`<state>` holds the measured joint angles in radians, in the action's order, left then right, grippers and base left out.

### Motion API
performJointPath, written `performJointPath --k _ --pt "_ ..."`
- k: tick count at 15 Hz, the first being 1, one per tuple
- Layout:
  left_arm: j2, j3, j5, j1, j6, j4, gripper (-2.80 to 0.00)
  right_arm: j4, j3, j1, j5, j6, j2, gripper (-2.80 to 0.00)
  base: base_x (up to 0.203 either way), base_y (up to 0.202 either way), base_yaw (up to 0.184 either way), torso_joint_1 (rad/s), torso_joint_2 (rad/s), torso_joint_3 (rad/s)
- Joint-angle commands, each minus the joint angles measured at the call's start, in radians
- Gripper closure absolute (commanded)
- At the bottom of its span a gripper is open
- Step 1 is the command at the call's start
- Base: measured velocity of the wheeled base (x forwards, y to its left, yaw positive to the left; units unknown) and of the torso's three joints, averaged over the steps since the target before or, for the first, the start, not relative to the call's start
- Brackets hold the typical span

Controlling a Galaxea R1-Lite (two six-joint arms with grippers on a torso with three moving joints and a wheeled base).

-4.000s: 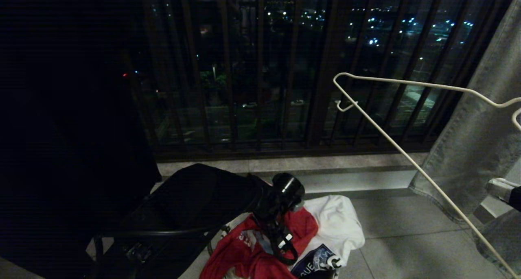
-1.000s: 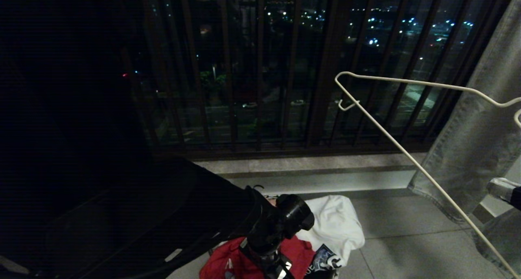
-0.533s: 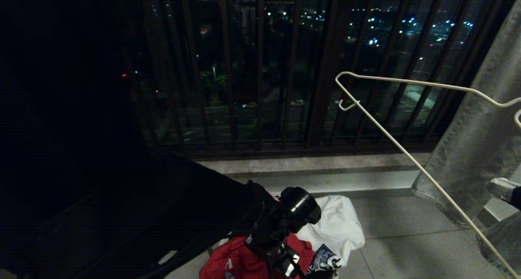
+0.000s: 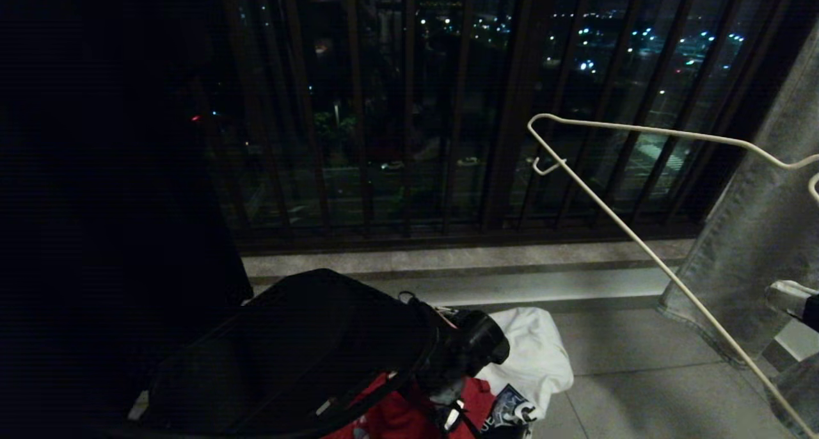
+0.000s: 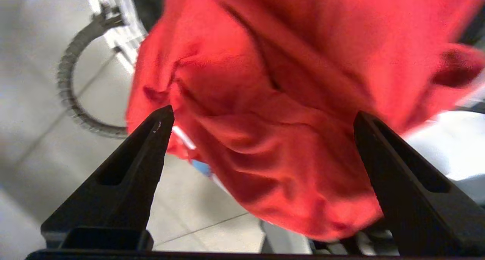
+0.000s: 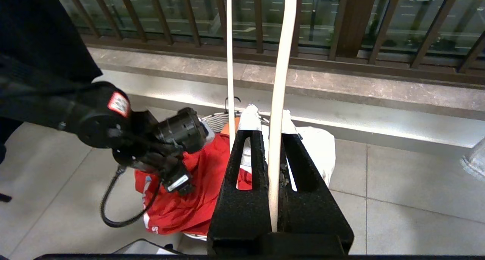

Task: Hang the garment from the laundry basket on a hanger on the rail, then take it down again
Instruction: Pick up clothes from the basket

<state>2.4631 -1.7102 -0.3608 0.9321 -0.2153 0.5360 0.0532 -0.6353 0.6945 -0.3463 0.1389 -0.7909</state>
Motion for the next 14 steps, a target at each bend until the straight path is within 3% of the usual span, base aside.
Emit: performJointPath --k 1,5,8,14 --pt "0.021 0.006 -0.012 -0.002 -0.003 0.004 -2.80 0.000 0.000 0.000 0.000 0.001 -0.004 0.00 0.000 0.000 0.000 0.000 0.00 0.000" --pt "-0.021 0.123 -0.054 -0.017 -0.009 0.006 -2.80 0.002 0.008 0.000 0.000 0.002 -0.011 0.00 0.000 0.000 0.000 0.000 0.00 0.000" --pt "-0.081 0.234 -0.125 -0.036 -0.058 0.003 -2.80 0.002 0.011 0.000 0.000 0.004 -0.016 0.00 0.000 0.000 0.000 0.000 0.00 0.000" --pt "-0.100 0.253 -0.130 -0.047 -0.081 0.000 -2.80 0.002 0.013 0.000 0.000 0.004 -0.014 0.00 0.000 0.000 0.000 0.000 0.00 0.000"
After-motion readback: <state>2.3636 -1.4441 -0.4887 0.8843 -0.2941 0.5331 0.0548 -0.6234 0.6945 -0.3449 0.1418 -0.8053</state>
